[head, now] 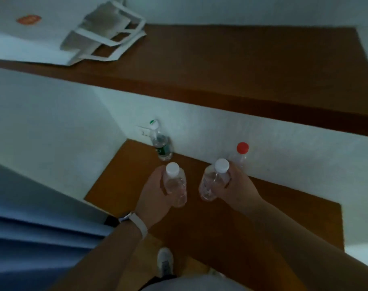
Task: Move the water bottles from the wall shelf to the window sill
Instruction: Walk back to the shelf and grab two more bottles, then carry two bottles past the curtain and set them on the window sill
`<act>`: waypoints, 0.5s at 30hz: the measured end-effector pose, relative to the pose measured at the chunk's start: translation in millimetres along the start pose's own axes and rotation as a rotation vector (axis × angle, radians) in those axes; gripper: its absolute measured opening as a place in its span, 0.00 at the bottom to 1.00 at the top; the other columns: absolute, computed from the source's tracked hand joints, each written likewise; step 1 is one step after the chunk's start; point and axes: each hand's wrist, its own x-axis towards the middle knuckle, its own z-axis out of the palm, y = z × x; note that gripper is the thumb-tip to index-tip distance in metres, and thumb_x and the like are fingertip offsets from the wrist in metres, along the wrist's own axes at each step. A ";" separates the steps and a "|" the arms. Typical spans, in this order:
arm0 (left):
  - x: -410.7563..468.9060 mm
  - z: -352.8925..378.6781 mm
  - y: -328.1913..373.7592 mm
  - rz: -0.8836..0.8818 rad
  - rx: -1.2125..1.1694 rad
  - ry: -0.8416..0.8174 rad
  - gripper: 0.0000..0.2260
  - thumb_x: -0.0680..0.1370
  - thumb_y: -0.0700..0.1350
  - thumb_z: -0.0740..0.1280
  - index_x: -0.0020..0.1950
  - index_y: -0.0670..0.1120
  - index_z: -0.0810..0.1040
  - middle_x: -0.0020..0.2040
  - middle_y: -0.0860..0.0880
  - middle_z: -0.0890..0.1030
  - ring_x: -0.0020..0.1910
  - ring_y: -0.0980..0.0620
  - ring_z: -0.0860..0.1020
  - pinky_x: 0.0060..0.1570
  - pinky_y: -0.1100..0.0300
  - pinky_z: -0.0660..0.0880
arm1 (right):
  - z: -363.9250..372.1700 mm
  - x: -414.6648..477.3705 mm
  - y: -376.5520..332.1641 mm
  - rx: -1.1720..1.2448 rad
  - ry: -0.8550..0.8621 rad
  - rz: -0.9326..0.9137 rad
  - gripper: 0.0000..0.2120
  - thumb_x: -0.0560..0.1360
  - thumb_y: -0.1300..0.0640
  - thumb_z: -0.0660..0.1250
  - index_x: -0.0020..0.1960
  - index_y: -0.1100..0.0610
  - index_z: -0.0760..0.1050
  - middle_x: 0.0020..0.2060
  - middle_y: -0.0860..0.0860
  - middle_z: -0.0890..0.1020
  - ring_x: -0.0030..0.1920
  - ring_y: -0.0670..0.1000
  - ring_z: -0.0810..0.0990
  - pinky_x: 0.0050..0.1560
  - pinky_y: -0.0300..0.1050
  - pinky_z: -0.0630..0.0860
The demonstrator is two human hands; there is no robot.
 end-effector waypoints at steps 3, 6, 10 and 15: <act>-23.7 -17.5 -1.6 -0.083 -0.019 0.127 0.25 0.72 0.49 0.75 0.63 0.63 0.67 0.57 0.62 0.77 0.55 0.62 0.78 0.51 0.60 0.79 | 9.9 7.8 -15.7 0.013 -0.057 -0.081 0.16 0.72 0.57 0.73 0.48 0.42 0.67 0.42 0.41 0.78 0.43 0.33 0.77 0.41 0.28 0.73; -54.1 -38.5 -5.1 -0.129 -0.023 0.248 0.25 0.72 0.47 0.75 0.63 0.63 0.67 0.57 0.63 0.77 0.57 0.60 0.78 0.52 0.61 0.78 | 32.5 14.6 -31.2 0.041 -0.152 -0.134 0.14 0.73 0.52 0.72 0.52 0.44 0.69 0.45 0.43 0.79 0.45 0.38 0.78 0.47 0.30 0.74; -98.2 -72.3 -12.7 -0.166 -0.021 0.360 0.25 0.72 0.48 0.76 0.59 0.70 0.67 0.59 0.62 0.78 0.58 0.59 0.77 0.53 0.59 0.79 | 67.3 15.8 -58.4 0.077 -0.262 -0.193 0.23 0.70 0.47 0.73 0.61 0.41 0.67 0.51 0.39 0.77 0.52 0.40 0.77 0.55 0.42 0.75; -156.4 -117.1 -25.2 -0.216 -0.009 0.499 0.26 0.71 0.52 0.75 0.62 0.69 0.66 0.59 0.64 0.76 0.58 0.59 0.77 0.53 0.56 0.79 | 108.0 -1.5 -104.7 0.109 -0.374 -0.261 0.27 0.68 0.47 0.75 0.62 0.40 0.68 0.54 0.38 0.78 0.56 0.41 0.77 0.57 0.47 0.77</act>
